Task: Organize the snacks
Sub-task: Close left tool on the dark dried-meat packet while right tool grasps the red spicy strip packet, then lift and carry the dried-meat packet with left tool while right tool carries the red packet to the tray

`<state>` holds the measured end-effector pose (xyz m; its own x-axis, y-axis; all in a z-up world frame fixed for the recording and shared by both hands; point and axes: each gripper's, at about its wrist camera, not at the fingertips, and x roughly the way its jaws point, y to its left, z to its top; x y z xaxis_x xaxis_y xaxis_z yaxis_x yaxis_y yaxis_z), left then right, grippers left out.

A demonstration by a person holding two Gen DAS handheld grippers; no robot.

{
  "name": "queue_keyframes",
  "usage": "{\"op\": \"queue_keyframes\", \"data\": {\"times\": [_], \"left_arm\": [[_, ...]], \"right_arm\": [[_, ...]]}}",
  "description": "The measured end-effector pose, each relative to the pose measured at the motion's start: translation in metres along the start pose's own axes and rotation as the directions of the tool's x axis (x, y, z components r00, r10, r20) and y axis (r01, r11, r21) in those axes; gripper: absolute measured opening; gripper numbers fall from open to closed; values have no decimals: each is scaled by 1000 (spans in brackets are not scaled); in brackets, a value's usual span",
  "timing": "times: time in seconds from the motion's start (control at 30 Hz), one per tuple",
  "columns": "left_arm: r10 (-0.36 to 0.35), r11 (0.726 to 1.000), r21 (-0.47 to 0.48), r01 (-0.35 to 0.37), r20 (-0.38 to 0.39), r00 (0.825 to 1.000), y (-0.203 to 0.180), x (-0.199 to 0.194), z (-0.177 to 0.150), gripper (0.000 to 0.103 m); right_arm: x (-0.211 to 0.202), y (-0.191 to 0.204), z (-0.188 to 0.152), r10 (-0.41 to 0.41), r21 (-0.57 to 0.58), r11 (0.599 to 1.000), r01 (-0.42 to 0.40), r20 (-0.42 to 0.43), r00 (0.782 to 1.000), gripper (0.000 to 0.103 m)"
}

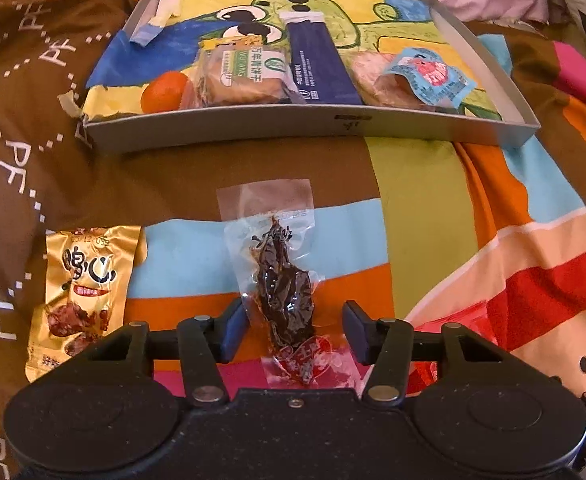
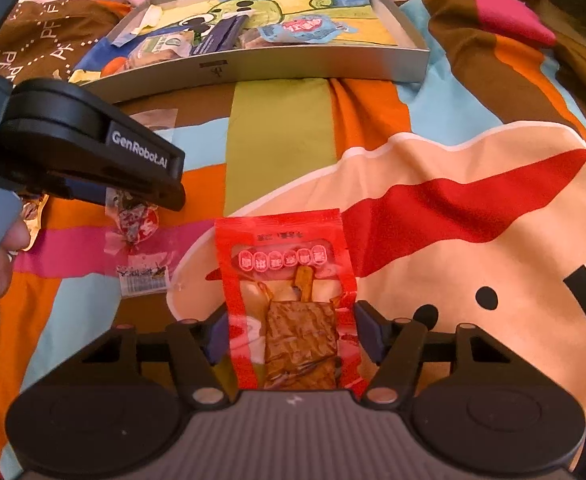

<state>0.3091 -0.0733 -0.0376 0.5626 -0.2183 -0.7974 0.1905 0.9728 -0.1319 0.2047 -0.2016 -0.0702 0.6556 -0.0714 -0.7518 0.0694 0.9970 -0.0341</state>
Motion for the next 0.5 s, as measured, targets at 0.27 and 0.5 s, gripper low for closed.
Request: {"op": "queue_keyframes", "data": {"times": [0.27,0.5], "left_arm": [[-6,1000,17,6,10,1000,-5,5,-3,63],[-2,1000,-3,2,6,1000,6,0,-3,41]], "right_arm": [[6,-7,0,48,3,999,-48,-28,998,71],[0,-4,-2,44,25,999,-43,-33,999,63]]}}
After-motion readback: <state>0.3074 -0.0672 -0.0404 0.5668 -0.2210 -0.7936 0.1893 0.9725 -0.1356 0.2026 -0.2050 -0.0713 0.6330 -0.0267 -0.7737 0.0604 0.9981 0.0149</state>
